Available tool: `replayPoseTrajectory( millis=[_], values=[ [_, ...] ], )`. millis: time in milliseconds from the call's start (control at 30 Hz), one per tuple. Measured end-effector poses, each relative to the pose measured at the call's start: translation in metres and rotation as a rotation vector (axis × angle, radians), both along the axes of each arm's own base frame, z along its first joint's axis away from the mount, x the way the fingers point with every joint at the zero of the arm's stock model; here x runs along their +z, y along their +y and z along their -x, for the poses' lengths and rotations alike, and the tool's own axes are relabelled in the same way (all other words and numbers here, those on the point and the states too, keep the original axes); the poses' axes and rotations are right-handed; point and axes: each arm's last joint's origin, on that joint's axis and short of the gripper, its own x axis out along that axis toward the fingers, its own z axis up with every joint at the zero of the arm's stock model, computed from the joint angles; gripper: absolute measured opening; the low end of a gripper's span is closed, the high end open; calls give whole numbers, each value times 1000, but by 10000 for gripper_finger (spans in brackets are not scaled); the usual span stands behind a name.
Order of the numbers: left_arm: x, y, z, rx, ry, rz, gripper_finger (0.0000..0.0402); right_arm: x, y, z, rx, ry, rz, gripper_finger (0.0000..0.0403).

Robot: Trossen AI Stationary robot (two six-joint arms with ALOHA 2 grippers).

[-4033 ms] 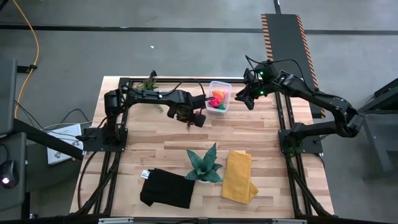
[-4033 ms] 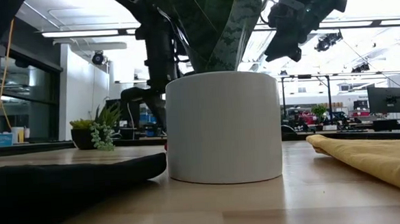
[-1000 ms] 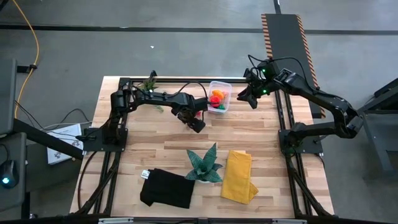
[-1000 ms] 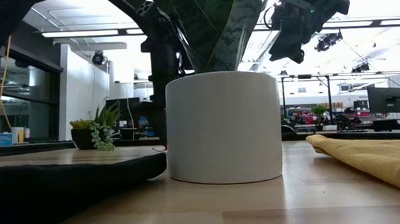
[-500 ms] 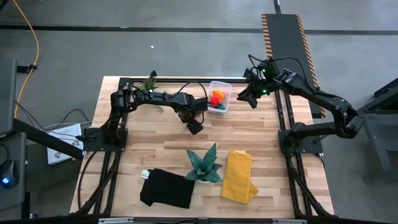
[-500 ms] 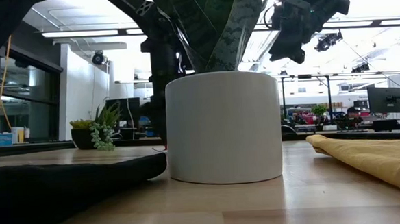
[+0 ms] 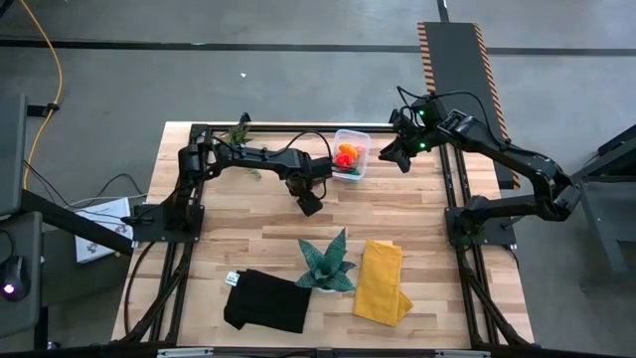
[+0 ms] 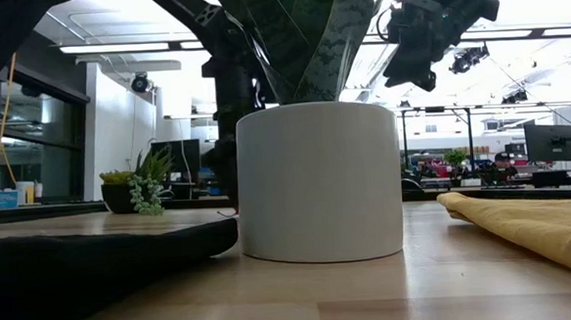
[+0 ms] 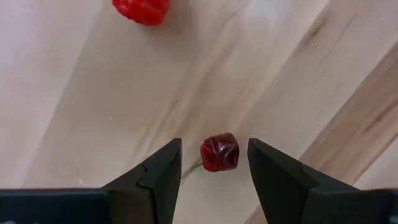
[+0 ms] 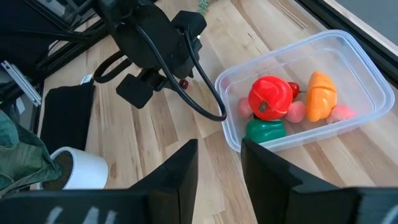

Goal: Pick and placing Produce into tupperware
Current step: Put the red cherry into the transparent container

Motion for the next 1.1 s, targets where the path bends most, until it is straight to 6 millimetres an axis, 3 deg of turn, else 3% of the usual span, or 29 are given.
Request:
replayPoseTrajectory(
  millis=[867,1100],
  values=[
    [0,3,3,-82,0,38,171,0,0,0,-5,-4,-2,113],
    [0,3,3,-82,1,32,141,0,0,0,-2,-4,1,113]
  ],
)
